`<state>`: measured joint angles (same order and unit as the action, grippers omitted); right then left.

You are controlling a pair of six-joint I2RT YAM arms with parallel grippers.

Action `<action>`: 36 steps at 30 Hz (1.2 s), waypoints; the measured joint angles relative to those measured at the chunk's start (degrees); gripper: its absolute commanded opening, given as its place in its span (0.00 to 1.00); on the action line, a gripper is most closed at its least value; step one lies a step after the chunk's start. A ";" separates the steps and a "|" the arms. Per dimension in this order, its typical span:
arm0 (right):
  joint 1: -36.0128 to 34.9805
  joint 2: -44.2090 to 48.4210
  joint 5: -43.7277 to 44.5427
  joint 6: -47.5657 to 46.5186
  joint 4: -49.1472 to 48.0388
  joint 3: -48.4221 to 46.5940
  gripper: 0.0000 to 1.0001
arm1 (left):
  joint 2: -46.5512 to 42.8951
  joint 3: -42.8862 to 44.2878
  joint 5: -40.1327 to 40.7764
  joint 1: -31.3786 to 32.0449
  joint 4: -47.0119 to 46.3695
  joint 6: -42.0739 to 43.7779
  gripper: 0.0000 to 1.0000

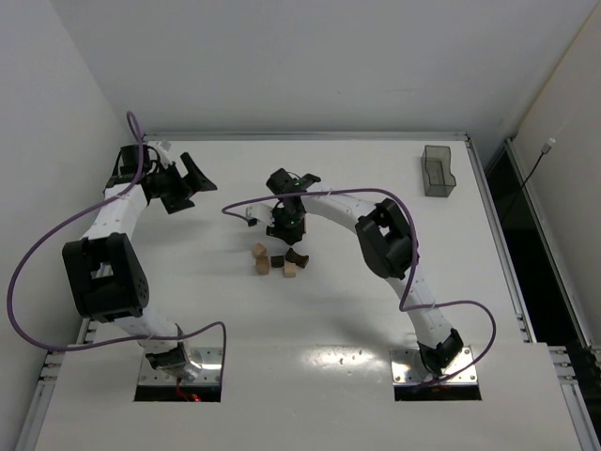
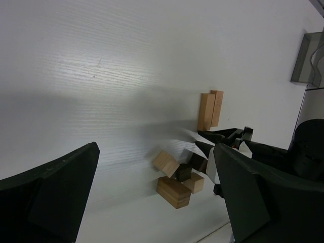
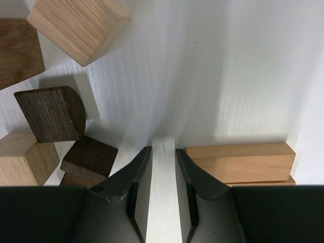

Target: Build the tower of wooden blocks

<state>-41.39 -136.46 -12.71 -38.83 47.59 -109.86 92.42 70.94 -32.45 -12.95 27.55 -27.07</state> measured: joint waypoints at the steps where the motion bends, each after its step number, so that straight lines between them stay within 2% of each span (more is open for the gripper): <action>1: 0.00 -0.04 0.09 0.00 0.07 -0.11 0.22 | 0.07 0.00 -0.02 0.00 0.02 0.00 0.95; 13: 0.00 -0.39 0.57 0.00 0.46 -0.76 0.25 | 0.26 0.00 -0.44 0.00 -0.02 -0.02 0.94; 15: 0.00 -0.44 0.57 0.00 0.50 -0.85 0.21 | 0.26 0.00 -0.46 0.00 -0.02 -0.02 0.94; 16: 0.00 -0.44 0.61 0.00 0.57 -0.90 0.11 | 0.26 0.00 -0.48 0.00 -0.02 -0.02 0.94; 19: 0.00 -0.50 0.57 -0.26 0.85 -1.11 0.00 | 0.26 0.00 -0.61 0.00 -0.02 -0.02 0.94; 25: -0.31 -0.07 -1.11 -0.42 1.92 -0.33 0.00 | 0.26 0.00 -0.61 0.00 -0.02 -0.02 0.91; 31: -4.94 8.02 -2.75 0.04 2.03 8.57 0.00 | 0.04 -0.07 0.48 0.00 -0.07 -0.15 0.85; 36: -9.92 19.56 -0.68 5.05 -2.38 11.30 0.00 | -2.91 -2.14 3.34 0.00 -0.09 0.28 0.84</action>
<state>-51.31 -116.90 -13.39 -33.78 45.21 -98.56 89.52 68.79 -29.10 -12.95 27.46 -26.79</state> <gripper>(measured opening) 0.000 0.839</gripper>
